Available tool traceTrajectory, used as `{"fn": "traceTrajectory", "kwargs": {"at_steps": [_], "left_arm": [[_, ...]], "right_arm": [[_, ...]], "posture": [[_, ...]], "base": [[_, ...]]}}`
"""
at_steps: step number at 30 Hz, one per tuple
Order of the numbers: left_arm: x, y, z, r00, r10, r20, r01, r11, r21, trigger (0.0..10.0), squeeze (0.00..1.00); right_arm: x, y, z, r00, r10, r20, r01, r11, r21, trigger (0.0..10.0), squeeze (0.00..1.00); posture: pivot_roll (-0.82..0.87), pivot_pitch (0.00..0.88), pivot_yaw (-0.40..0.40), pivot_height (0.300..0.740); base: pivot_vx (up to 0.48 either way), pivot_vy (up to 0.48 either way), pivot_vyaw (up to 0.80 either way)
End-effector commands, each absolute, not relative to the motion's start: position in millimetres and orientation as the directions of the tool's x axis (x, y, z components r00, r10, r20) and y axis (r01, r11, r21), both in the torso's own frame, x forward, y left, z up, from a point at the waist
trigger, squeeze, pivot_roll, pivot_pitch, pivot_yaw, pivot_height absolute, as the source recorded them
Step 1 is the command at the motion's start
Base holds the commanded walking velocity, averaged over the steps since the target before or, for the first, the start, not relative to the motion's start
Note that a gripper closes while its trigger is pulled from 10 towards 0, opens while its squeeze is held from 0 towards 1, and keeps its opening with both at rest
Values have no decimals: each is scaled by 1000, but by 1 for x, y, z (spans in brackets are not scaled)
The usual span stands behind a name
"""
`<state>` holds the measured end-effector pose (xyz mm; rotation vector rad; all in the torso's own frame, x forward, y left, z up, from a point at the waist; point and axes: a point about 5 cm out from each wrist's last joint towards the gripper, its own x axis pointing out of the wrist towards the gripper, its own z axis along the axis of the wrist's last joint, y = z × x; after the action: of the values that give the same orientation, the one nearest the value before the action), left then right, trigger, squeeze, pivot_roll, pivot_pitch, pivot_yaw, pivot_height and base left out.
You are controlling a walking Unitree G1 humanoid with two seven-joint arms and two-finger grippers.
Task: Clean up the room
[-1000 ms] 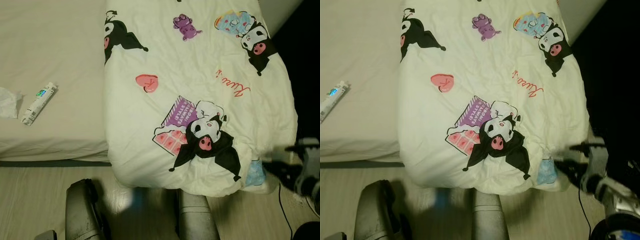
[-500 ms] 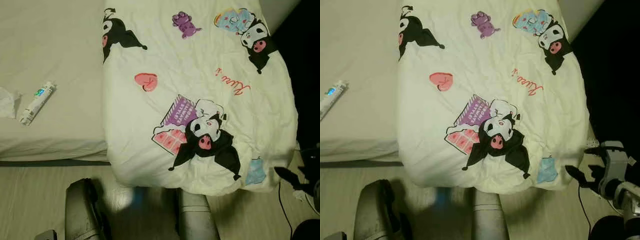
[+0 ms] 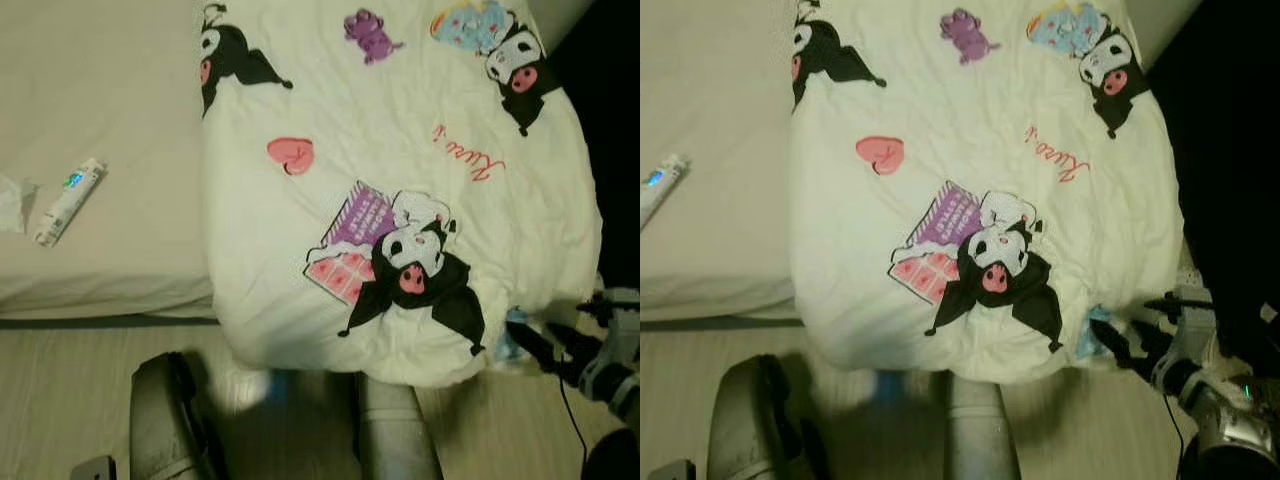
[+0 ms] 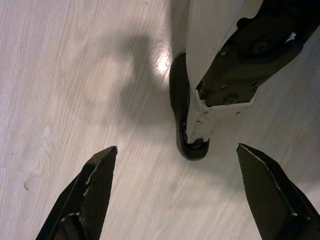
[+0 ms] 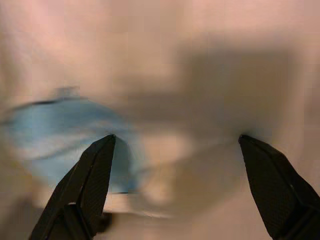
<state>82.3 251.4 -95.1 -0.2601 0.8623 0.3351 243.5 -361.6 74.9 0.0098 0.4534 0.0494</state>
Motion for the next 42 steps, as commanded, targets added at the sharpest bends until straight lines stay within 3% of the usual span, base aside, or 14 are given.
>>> {"fn": "traceTrajectory", "kwargs": {"at_steps": [1,5,10,14,22,31,42], "left_arm": [[23,220,-111,489,-2,-872,-311,934,-177,10000,0],[25,223,-110,493,-4,-870,-301,937,-175,10000,0],[31,222,-109,508,-14,-861,-283,942,-182,10000,0],[34,222,-108,531,-20,-847,-268,945,-191,10000,0],[20,232,-105,524,-8,-852,-273,946,-176,10000,0],[16,232,-105,527,-11,-850,-263,949,-175,10000,0],[18,231,-104,543,-24,-839,-250,950,-189,10000,0]], "right_arm": [[232,-378,77,877,-43,-478,10,997,-70,10000,0],[230,-395,104,891,-103,-442,35,987,-160,10000,0],[232,-395,119,927,-63,-369,16,992,-128,10000,0],[227,-385,107,937,5,-350,-29,998,-64,10000,0],[212,-376,93,932,30,-362,-58,996,-65,10000,0],[211,-379,83,922,-114,-370,-26,935,-354,10000,0],[199,-398,78,901,-295,-317,109,863,-493,10000,0]], "posture": [[-210,401,-33,535],[-231,415,-38,535],[-236,425,-28,535],[-218,448,-17,535],[-219,491,16,535],[-218,511,20,535],[-198,510,30,535]], "base": [[0,0,0],[0,0,0],[0,0,0],[0,0,0],[0,0,0],[0,0,0],[0,0,0]]}}
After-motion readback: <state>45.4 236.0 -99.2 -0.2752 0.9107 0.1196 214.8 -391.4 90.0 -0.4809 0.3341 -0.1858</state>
